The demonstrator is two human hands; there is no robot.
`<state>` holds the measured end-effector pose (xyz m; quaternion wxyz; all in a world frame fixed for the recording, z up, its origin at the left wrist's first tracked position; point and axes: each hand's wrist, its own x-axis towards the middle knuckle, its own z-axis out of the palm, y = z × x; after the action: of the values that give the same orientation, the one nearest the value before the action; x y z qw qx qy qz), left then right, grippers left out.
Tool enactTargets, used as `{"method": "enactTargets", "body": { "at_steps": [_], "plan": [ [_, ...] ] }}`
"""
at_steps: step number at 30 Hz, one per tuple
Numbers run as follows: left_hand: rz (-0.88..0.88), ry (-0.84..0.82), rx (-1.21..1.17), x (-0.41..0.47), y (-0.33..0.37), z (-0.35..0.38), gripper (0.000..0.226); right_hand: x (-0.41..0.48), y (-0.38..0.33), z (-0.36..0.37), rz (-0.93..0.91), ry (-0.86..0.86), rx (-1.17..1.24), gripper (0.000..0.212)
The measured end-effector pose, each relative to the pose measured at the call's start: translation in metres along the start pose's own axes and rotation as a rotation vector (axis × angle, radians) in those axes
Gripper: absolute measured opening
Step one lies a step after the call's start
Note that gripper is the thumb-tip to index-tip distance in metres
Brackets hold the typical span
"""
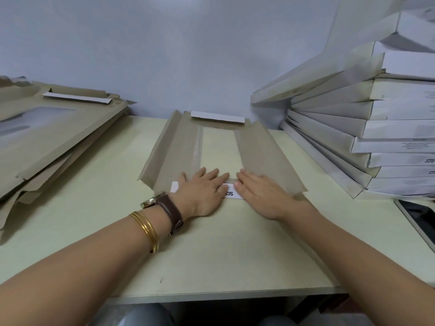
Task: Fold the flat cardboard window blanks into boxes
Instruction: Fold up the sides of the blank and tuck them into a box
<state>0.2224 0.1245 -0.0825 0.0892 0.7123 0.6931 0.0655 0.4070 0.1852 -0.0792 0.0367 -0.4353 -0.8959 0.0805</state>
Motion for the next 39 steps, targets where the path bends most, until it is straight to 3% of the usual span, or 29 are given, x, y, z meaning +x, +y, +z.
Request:
{"method": "enactTargets", "body": {
  "at_steps": [5,12,25,39],
  "plan": [
    [-0.083,-0.008,0.053,0.007,0.008,0.006,0.051,0.010,-0.023,0.006,-0.030,0.013,-0.067,0.079],
    [-0.081,-0.027,0.116,0.009,0.009,0.010,0.057,0.019,-0.039,0.014,0.047,-0.058,0.084,0.076],
    [-0.021,-0.082,0.135,0.010,-0.002,0.004,0.054,0.018,-0.018,0.007,0.032,-0.168,-0.082,0.059],
    [-0.061,-0.183,0.204,-0.001,-0.034,-0.020,0.052,0.000,0.006,-0.010,0.092,-0.205,-0.167,0.055]
  ]
}}
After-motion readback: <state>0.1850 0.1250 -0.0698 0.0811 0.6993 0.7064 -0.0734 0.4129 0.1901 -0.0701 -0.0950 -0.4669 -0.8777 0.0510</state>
